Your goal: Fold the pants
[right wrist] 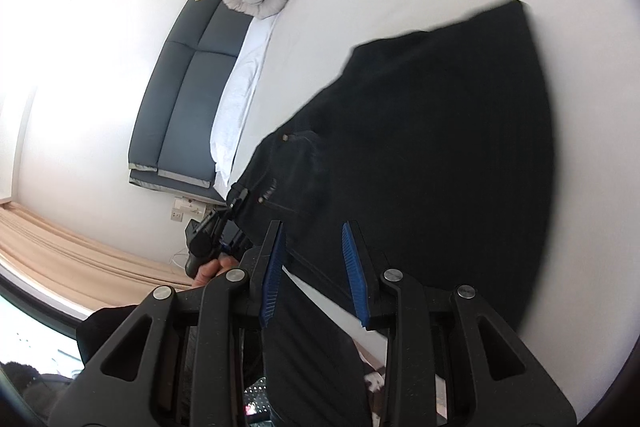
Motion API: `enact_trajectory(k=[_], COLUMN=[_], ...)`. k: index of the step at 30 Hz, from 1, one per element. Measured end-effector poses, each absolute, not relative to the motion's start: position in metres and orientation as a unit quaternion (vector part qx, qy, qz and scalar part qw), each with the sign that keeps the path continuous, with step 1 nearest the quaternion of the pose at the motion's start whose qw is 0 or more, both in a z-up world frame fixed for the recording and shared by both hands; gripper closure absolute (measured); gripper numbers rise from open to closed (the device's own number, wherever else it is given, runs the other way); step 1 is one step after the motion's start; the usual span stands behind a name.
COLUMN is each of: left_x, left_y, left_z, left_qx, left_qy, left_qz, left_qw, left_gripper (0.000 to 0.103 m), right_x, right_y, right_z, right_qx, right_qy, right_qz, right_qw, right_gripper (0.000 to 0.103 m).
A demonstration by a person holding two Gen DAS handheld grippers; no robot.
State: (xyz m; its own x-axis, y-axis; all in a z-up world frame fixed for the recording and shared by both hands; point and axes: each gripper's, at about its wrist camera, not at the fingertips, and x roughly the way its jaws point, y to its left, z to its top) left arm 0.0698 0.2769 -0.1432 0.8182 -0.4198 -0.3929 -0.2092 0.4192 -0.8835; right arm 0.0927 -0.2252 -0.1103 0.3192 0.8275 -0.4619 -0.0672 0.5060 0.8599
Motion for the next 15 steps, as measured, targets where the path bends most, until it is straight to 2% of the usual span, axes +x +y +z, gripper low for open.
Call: enact_trajectory(k=[4, 12, 15], left_x=[0.07, 0.071, 0.072], left_y=[0.264, 0.242, 0.235], left_z=[-0.123, -0.093, -0.086], left_qx=[-0.484, -0.403, -0.381], left_qy=[0.296, 0.3, 0.299], left_qz=[-0.065, -0.07, -0.072], left_qw=[0.821, 0.862, 0.872], left_gripper=[0.09, 0.09, 0.09], right_x=[0.139, 0.198, 0.205], right_y=[-0.181, -0.121, -0.125], right_z=[-0.107, -0.157, -0.179], right_qx=[0.357, 0.346, 0.359], right_qy=[0.503, 0.565, 0.572], right_qz=[0.333, 0.302, 0.28], right_qw=[0.713, 0.685, 0.682], right_gripper=[0.074, 0.074, 0.085])
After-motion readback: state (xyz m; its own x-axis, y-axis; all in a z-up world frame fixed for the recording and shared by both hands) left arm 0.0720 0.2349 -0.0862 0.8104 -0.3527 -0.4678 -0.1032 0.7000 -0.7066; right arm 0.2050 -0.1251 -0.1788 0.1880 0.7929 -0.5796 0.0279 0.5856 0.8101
